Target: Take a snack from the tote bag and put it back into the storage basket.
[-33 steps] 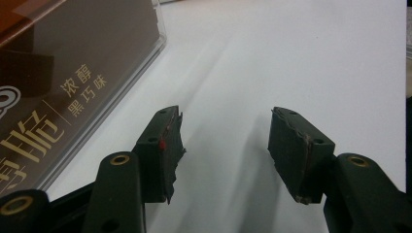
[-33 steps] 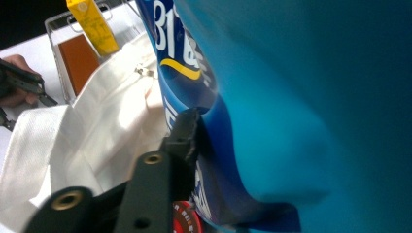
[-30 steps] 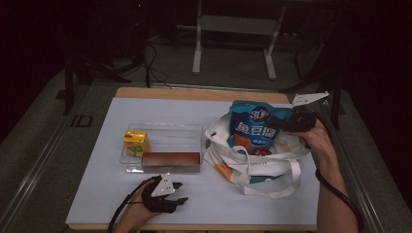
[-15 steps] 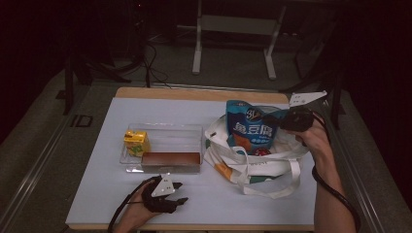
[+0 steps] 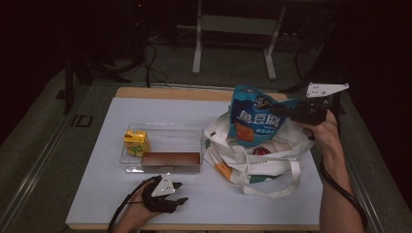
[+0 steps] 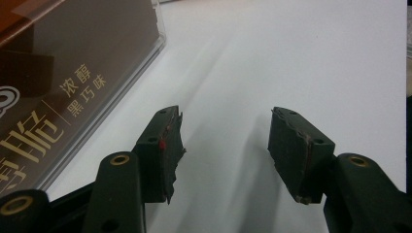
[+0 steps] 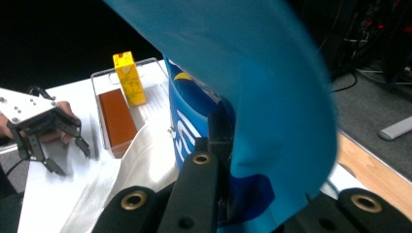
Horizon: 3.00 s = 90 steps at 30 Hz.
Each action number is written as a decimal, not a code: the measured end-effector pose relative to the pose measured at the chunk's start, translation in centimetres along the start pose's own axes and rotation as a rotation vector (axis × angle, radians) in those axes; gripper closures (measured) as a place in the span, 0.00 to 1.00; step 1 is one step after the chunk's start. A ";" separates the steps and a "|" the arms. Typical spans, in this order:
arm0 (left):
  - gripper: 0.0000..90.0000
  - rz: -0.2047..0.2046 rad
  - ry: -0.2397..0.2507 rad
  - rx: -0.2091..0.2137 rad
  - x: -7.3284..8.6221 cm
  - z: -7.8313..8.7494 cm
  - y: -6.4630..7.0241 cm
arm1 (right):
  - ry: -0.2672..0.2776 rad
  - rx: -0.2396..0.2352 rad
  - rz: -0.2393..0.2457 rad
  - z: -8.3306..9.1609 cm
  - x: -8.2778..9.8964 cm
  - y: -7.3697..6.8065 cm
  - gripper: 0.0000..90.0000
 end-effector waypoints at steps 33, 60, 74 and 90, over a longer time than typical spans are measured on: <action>0.51 -0.002 0.001 -0.001 0.0 0.0 0.0 | 0.105 -0.073 0.032 -0.3 -3.6 -1.6 1.00; 0.51 -0.006 0.006 -0.003 0.0 0.0 0.1 | 0.145 -0.170 0.050 -5.1 -6.9 -3.3 1.00; 0.51 -0.005 0.008 0.000 0.0 0.0 0.1 | 0.148 -0.224 0.047 -8.9 -8.6 -4.3 1.00; 0.51 -0.006 0.009 -0.002 0.0 0.1 0.1 | 0.163 -0.250 0.026 -12.8 -10.0 -5.3 1.00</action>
Point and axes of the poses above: each handheld gripper's, and its own axes: z roughly backward along the jaws, x roughly out of its underside, y roughly to its right, the point moved 1 cm from there along -z, roughly forward along the jaws, and after that the axes turned 6 degrees about -x, right-handed, at the moved point
